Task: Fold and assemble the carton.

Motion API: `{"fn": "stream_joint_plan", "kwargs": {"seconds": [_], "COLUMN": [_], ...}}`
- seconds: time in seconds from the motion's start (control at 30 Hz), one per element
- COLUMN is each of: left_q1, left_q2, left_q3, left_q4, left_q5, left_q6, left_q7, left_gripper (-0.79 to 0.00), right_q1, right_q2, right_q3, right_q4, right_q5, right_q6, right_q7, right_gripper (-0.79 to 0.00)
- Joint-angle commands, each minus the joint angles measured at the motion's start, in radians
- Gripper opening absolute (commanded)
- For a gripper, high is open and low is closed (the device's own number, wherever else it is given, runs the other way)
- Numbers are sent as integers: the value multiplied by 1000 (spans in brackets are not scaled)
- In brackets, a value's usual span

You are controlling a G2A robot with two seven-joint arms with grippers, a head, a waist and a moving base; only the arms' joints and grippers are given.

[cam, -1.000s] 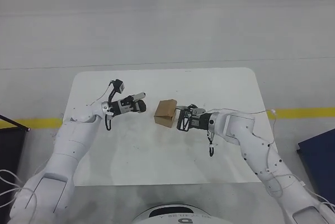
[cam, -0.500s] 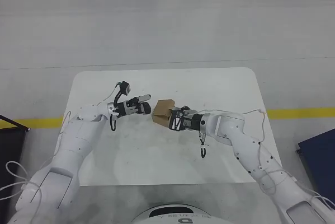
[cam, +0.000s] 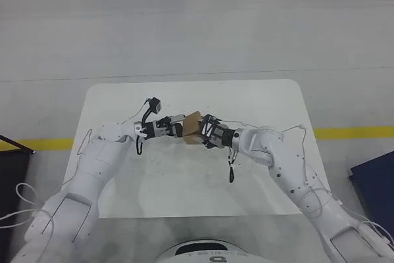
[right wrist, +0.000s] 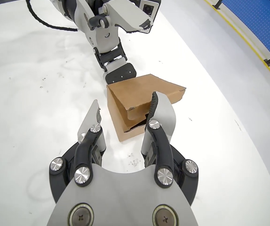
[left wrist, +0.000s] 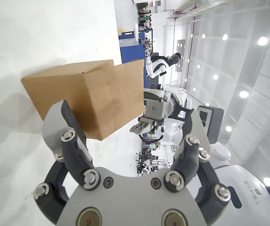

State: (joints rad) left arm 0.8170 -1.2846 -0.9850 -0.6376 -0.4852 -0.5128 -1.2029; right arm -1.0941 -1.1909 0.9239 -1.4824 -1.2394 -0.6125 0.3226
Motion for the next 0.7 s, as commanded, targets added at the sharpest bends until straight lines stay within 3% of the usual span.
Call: {"fn": "stream_joint_plan", "kwargs": {"seconds": [0.0,0.37,0.53,0.67], "left_q1": [-2,-12,-13,-13], "left_q2": [-3,-10,-11,-11], "left_q3": [4,8,8,7], "left_q4": [3,17,18,14], "left_q5": [0,2,5,7], "left_q6": [-1,-12,-14,-13], "left_q7": [0,-4,-2,-3], "left_gripper": [0,0,0,0], "right_q1": [5,44,51,55], "right_q2": [-3,-22,-26,-28], "right_q3": [2,4,8,12], "right_q4": [11,70,83,90], "right_q5": [43,260,309,344], "right_q6": [3,75,92,122], "right_q7": [14,136,156,186], "right_gripper": [-400,-443,-508,-628]}}
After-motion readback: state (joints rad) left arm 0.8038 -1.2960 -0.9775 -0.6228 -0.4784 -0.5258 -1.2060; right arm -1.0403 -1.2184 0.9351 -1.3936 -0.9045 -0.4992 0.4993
